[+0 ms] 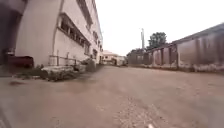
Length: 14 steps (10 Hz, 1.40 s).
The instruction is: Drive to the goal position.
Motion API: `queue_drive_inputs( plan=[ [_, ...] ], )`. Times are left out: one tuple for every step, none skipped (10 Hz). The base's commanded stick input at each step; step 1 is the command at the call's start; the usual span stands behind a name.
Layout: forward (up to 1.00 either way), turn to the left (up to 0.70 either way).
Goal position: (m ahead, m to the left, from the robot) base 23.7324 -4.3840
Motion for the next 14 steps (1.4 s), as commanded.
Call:
queue_drive_inputs(
  plan=[
    [1.0, 0.0],
    [1.0, 0.0],
    [1.0, 0.0],
    [1.0, 0.0],
    [1.0, 0.0],
    [1.0, 0.0],
    [1.0, 0.0],
    [1.0, 0.0],
    [1.0, 0.0],
    [1.0, 0.0],
    [1.0, 0.0],
    [1.0, 0.0],
    [1.0, 0.0],
    [1.0, 0.0]
  ],
)
